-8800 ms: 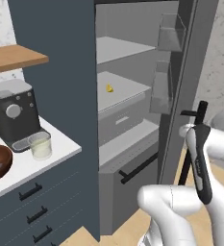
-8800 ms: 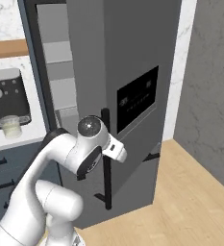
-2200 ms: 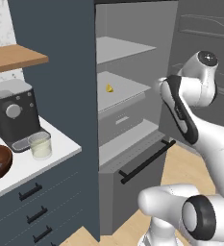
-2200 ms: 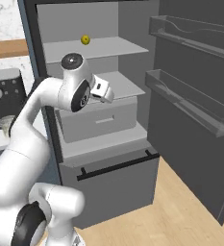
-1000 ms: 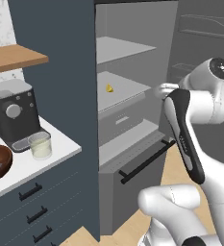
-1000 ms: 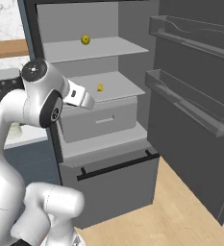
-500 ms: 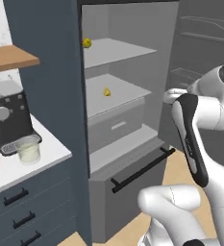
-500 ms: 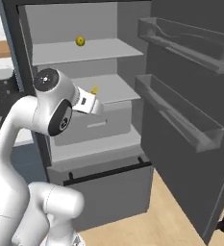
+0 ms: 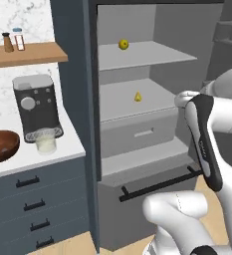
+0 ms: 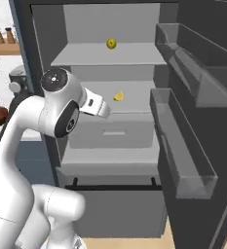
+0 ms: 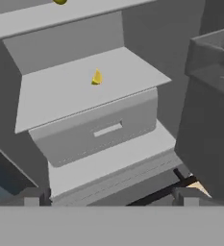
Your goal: Grab a lemon wedge from the fridge and one ice cube from the ice bowl, and put them in the glass of lemonade.
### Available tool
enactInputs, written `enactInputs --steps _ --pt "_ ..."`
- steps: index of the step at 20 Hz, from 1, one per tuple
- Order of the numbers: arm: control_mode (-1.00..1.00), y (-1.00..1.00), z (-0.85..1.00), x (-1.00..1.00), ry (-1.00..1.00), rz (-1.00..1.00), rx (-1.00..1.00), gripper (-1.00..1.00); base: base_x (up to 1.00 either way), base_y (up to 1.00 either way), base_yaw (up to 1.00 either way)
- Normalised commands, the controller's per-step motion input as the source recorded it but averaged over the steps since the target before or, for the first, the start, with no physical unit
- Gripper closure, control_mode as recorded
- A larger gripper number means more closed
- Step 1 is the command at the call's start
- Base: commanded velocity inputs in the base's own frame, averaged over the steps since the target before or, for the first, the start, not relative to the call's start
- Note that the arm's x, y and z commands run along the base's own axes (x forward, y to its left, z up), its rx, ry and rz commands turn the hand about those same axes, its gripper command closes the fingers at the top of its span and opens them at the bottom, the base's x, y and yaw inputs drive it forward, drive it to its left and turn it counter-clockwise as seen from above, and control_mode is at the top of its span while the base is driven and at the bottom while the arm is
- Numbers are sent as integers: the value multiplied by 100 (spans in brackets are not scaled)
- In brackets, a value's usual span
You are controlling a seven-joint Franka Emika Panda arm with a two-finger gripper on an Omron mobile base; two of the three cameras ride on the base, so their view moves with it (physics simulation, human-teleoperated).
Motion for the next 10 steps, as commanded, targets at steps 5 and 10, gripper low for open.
enactInputs --steps 5,10 --pt "100 0 0 0 0 0 0 -100 37 -22 24" --pt "100 0 0 0 0 0 0 -100 80 -14 1"
